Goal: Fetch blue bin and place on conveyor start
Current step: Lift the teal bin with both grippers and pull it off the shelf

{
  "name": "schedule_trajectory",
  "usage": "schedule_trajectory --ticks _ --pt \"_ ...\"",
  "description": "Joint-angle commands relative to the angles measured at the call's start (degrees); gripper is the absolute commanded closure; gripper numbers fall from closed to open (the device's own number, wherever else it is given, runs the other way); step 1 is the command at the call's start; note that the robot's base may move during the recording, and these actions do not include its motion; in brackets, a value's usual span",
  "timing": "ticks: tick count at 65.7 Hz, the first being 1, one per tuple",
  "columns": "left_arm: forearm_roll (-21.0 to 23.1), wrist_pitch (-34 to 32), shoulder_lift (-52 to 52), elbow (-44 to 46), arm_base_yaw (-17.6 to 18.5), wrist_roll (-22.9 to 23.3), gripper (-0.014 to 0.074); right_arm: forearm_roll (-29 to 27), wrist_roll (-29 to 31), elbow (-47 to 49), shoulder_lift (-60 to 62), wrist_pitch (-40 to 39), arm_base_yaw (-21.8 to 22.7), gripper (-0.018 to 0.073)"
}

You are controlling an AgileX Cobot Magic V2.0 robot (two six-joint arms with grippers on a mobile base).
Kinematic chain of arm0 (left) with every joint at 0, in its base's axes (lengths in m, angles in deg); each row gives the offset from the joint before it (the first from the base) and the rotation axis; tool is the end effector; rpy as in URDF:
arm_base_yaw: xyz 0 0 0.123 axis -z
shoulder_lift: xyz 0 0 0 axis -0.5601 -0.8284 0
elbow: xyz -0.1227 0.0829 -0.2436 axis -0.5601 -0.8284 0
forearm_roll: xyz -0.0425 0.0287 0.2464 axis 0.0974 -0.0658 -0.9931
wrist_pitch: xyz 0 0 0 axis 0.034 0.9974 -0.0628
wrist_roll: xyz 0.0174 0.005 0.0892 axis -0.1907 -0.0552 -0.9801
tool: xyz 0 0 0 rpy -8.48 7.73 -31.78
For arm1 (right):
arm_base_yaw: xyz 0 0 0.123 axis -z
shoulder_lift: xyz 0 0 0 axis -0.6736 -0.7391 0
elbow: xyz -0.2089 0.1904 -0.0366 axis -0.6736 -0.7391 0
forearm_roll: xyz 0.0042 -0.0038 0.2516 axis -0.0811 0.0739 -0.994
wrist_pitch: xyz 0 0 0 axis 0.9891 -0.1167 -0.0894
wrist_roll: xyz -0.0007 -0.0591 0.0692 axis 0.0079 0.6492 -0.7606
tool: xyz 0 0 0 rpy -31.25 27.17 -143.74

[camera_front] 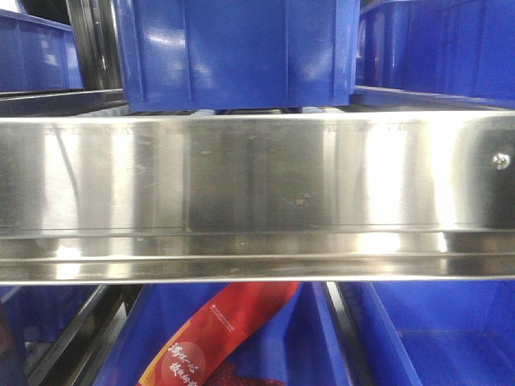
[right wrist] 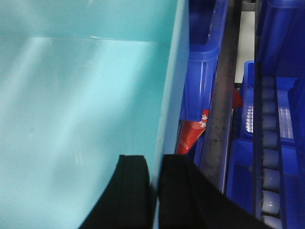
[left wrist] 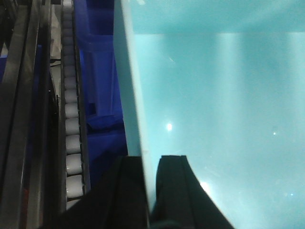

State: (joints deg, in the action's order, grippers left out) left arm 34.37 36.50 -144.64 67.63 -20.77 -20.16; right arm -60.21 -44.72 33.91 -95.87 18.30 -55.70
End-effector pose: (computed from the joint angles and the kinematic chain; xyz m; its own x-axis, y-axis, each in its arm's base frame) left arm 0.2761 -0.0681 0.4627 -0.5707 -0.0435 -0.8200 0.1566 0.9745 -0.1607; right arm 0.2837 0.0749 0.4718 -0.5750 0.0517 -0.8165 -0.1937 0.9610 0.1973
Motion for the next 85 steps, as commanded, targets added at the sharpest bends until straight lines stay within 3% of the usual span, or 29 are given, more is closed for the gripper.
schedule_trajectory --ticks 1,85 --pt "-2.5 -2.0 0.6 0.4 -0.2 -0.7 0.0707 3.4 1.3 0.5 0.7 -1.9 0.6 0.0711" --pt "-2.5 -2.0 0.6 0.4 -0.2 -0.7 0.0707 3.4 1.3 0.5 0.7 -3.1 0.6 0.0711"
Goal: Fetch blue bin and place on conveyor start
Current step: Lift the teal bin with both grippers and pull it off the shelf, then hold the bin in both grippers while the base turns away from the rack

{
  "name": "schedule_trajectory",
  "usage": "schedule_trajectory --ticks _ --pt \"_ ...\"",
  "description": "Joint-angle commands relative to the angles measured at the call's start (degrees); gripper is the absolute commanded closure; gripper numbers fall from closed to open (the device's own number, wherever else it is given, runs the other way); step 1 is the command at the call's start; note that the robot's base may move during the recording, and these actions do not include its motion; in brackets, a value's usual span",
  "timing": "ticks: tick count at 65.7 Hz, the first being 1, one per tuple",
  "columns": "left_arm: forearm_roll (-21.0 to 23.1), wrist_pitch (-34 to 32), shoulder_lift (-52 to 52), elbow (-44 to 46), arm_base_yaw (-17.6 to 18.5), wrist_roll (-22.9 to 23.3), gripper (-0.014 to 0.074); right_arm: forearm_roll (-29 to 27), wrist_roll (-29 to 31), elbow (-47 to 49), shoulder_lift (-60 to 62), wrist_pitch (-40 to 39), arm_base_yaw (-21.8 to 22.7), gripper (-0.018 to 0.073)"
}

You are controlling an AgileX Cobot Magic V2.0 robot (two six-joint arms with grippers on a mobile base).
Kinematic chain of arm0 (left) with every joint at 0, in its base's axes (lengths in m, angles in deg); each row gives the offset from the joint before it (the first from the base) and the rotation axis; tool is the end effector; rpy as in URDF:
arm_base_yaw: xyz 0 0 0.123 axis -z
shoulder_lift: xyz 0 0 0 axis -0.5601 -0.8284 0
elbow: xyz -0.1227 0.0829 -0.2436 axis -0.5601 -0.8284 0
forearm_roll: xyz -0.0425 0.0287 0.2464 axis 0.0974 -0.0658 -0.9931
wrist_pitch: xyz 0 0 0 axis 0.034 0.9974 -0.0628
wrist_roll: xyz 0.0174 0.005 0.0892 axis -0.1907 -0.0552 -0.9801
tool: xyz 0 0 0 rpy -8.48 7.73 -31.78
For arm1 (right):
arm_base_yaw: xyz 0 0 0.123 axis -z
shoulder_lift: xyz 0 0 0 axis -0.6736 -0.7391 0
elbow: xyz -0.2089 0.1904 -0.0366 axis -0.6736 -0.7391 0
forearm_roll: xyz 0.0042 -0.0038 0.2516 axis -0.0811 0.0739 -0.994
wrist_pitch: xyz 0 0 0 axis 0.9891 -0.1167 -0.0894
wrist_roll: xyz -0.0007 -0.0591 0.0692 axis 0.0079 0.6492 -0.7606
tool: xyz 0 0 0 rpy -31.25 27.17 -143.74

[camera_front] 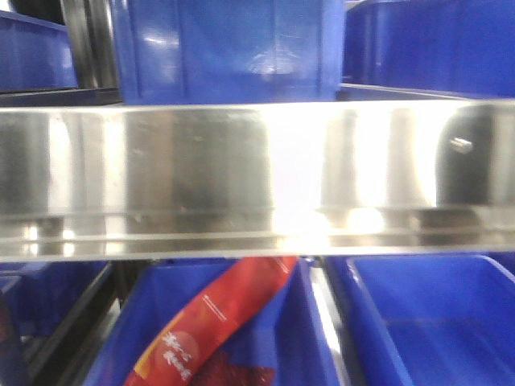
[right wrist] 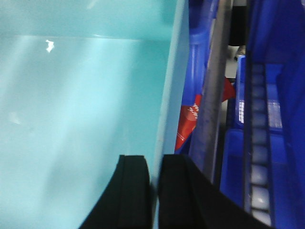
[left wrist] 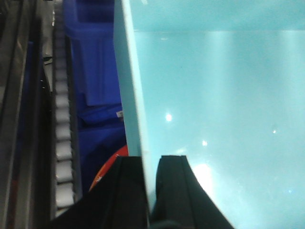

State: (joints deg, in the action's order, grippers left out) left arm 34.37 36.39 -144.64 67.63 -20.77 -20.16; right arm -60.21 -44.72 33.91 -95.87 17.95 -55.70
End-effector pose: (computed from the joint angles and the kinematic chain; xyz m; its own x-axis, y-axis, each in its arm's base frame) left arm 0.2762 -0.0681 0.4628 -0.5692 -0.0439 -0.8211 0.1569 0.9744 -0.1609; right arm 0.2840 0.0750 0.4723 -0.5702 0.0534 -0.8198 -0.1943 0.9608 0.1977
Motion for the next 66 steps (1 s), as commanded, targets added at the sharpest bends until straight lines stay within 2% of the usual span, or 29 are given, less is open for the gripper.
schedule_trajectory --ticks 1,18,66 --pt "-2.5 -1.9 0.6 0.4 -0.2 -0.7 0.0707 3.4 1.3 0.5 0.7 -3.1 0.6 0.0711" --pt "-2.5 -1.9 0.6 0.4 -0.2 -0.7 0.0707 3.4 1.3 0.5 0.7 -7.5 0.6 0.0711" --pt "-2.8 -1.9 0.6 0.4 -0.2 -0.7 0.0707 3.4 1.3 0.5 0.7 -7.5 0.6 0.0711"
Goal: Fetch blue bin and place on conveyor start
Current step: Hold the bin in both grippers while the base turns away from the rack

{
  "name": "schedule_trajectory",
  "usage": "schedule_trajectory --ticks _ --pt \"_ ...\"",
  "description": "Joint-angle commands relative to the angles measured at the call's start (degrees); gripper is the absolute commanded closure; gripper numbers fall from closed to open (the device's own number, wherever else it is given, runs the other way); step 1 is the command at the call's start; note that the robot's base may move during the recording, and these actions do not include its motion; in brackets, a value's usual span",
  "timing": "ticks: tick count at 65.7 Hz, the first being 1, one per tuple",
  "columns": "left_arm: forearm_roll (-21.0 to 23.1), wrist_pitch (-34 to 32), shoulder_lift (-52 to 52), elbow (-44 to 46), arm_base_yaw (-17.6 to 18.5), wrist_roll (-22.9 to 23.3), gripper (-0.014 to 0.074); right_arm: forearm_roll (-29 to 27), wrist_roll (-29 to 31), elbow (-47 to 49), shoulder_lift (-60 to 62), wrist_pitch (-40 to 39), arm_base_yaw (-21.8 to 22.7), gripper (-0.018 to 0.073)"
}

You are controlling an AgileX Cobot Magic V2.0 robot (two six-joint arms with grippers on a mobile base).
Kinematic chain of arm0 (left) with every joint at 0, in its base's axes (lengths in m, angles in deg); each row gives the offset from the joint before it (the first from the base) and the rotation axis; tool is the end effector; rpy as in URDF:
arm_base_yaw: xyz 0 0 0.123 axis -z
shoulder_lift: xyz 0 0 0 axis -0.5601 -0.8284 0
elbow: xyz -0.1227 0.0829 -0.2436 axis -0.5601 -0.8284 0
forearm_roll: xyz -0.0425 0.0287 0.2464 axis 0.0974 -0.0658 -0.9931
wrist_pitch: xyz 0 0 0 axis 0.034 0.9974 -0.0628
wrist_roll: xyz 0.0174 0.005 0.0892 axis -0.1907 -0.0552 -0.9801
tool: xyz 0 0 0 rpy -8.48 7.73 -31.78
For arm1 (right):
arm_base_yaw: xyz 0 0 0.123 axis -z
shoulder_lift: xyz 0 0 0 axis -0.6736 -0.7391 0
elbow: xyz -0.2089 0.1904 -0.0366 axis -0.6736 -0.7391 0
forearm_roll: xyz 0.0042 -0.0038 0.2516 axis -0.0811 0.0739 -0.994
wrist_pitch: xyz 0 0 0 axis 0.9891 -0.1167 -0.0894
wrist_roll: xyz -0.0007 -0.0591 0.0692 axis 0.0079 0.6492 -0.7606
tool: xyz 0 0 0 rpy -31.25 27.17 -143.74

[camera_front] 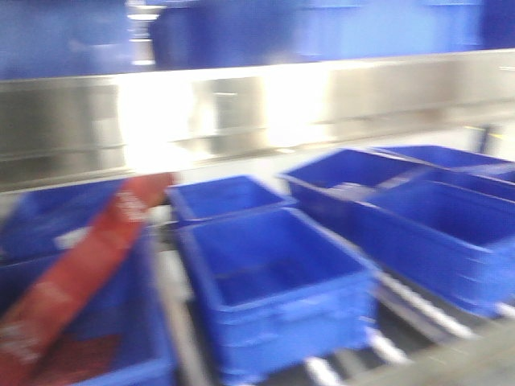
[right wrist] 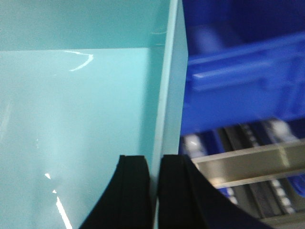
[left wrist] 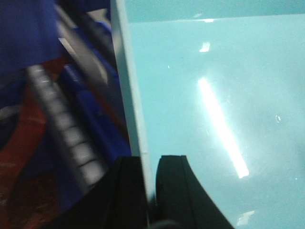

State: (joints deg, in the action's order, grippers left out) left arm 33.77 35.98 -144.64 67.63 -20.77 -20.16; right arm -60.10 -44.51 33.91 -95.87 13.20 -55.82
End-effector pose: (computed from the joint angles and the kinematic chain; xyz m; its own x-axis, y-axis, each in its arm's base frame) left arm 0.2767 -0.0674 0.4634 -0.5614 -0.0396 -0.8266 0.1547 0.9762 -0.1518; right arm 0.2877 0.0759 0.4787 -0.5018 0.0703 -0.8621 -0.2062 0.9582 0.1981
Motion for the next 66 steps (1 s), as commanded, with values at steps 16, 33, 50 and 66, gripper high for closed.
schedule_trajectory --ticks 16,33,50,66 --pt "-2.2 -1.5 0.6 0.4 -0.2 -0.7 0.0707 3.3 1.1 0.5 0.7 -2.7 0.7 0.0711" --pt "-2.3 -1.5 0.6 0.4 -0.2 -0.7 0.0707 3.3 1.1 0.5 0.7 -2.7 0.7 0.0711" --pt "-2.3 -1.5 0.6 0.4 -0.2 -0.7 0.0707 3.3 1.1 0.5 0.7 -2.7 0.7 0.0711" --pt "-2.3 -1.5 0.6 0.4 -0.2 -0.7 0.0707 3.3 1.1 0.5 0.7 -2.7 0.7 0.0711"
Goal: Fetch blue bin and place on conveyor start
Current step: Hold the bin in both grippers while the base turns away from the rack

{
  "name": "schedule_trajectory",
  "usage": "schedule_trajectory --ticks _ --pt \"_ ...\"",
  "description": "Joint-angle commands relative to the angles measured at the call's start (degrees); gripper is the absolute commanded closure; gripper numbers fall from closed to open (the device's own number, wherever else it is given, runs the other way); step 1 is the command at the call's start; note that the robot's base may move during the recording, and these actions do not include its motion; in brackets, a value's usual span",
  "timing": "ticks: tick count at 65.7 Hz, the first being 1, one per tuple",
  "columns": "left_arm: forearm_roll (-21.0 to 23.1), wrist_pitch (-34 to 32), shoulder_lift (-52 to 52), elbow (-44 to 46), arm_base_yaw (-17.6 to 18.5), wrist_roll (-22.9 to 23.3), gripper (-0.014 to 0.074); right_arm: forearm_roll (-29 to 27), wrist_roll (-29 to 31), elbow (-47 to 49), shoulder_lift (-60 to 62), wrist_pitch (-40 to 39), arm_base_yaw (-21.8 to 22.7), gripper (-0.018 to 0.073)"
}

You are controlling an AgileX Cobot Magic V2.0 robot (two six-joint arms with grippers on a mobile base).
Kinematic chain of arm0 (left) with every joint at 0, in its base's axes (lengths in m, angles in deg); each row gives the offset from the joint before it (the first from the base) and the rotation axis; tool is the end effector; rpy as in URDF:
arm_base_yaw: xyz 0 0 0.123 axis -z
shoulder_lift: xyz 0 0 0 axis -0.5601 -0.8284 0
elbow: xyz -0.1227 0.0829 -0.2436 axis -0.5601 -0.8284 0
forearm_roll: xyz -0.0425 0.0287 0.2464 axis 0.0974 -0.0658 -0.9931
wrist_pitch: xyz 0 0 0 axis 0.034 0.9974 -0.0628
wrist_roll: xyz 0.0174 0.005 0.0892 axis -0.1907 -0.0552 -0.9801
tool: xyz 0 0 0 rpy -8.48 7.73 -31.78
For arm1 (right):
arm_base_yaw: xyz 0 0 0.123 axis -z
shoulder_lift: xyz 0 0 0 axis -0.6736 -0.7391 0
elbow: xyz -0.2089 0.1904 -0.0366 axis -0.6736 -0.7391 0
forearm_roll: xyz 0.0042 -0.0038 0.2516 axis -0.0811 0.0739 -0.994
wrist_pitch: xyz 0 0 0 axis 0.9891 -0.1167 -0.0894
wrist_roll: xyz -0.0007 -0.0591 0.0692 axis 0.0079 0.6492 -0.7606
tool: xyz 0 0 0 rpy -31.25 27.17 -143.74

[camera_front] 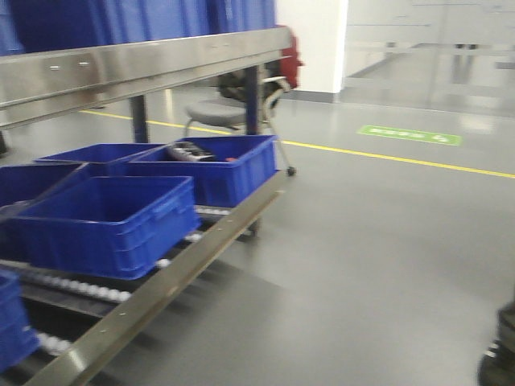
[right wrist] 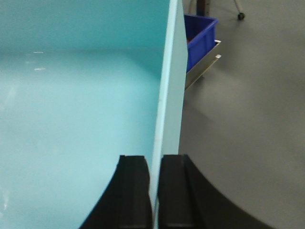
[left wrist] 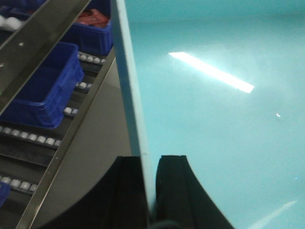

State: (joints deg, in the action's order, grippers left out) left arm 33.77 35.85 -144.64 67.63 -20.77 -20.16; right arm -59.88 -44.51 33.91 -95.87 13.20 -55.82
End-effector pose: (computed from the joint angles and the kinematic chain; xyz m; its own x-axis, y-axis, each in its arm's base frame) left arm 0.2768 -0.0674 0.4635 -0.5596 -0.0400 -0.8278 0.1549 0.9762 -0.1520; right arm 0.2877 0.0756 0.4787 -0.5010 0.0680 -0.8628 -0.2050 0.9592 0.1946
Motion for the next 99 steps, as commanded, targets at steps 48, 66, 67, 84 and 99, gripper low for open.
schedule_trajectory --ticks 48,66,67,84,99 --pt "-2.3 -1.4 0.6 0.4 -0.2 -0.7 0.0707 3.1 1.1 0.5 0.7 -2.7 0.7 0.0711" --pt "-2.3 -1.4 0.6 0.4 -0.2 -0.7 0.0707 3.1 1.1 0.5 0.7 -2.7 0.7 0.0711" --pt "-2.3 -1.4 0.6 0.4 -0.2 -0.7 0.0707 3.1 1.1 0.5 0.7 -2.7 0.7 0.0711" --pt "-2.3 -1.4 0.6 0.4 -0.2 -0.7 0.0707 3.1 1.1 0.5 0.7 -2.7 0.7 0.0711" --pt "-2.3 -1.4 0.6 0.4 -0.2 -0.7 0.0707 3.1 1.1 0.5 0.7 -2.7 0.7 0.0711"
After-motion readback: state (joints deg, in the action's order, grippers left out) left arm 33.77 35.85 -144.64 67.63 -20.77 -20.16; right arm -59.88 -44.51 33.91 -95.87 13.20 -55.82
